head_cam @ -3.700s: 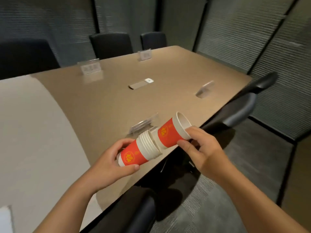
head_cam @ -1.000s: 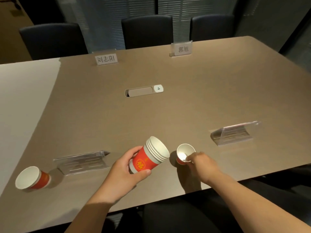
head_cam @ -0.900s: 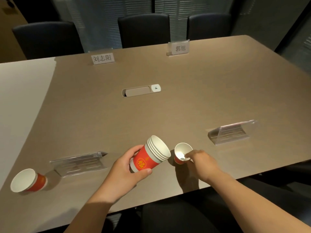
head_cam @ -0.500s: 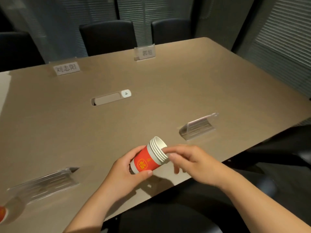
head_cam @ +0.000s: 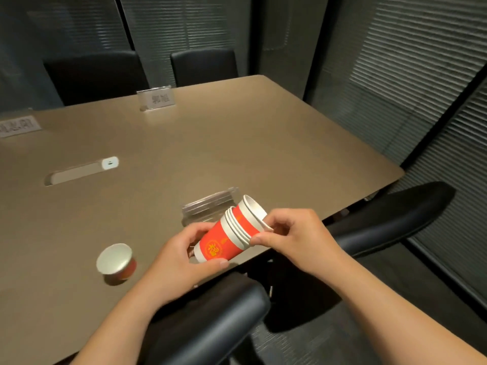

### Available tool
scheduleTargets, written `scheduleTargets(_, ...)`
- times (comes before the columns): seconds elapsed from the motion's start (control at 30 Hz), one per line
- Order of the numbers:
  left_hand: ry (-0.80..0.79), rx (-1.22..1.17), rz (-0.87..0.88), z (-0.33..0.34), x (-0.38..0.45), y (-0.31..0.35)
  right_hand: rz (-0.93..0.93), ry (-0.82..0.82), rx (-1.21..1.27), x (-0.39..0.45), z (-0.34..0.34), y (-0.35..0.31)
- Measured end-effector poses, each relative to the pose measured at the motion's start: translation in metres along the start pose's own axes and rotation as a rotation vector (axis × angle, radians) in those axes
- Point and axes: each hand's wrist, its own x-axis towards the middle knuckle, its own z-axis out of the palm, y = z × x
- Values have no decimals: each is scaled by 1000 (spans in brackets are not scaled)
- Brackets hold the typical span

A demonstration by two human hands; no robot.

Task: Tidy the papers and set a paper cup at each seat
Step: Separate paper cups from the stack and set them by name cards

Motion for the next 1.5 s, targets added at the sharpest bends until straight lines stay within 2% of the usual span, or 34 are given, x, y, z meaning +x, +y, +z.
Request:
scheduleTargets(0.17,38,0,-102,41,34,9,-58,61,-111,22,-63,43)
scheduleTargets(0.37,213,-56,-169,55,86,-4,-124,133,-456,87,-102,106)
scheduleTargets(0.57,200,-52,-184,73,145,-12,1,-27,-724,142,-85,180)
scheduleTargets(0.7,196,-45,-193,88,172,-6,137,-251,-789,163,-74,220)
scheduleTargets(0.87,208,-40,-200,105,185,11,154,-399,-711,167,-85,241)
scheduleTargets(0.97,215,-14,-194,120,193,29,108,-323,-642,169,-118,236)
scheduleTargets(1.1,186,42,-141,162,212,66,91,-13,-210,157,-187,211)
scheduleTargets(1.13,171,61,-117,184,220,77,71,0,-88,147,-214,207)
scheduleTargets(1.2,154,61,-83,208,229,96,35,-100,74,134,-246,197)
scheduleTargets(1.3,129,53,5,285,257,140,-2,-242,65,106,-322,223)
scheduleTargets(1.5,79,18,131,422,307,218,9,-76,42,57,-453,294)
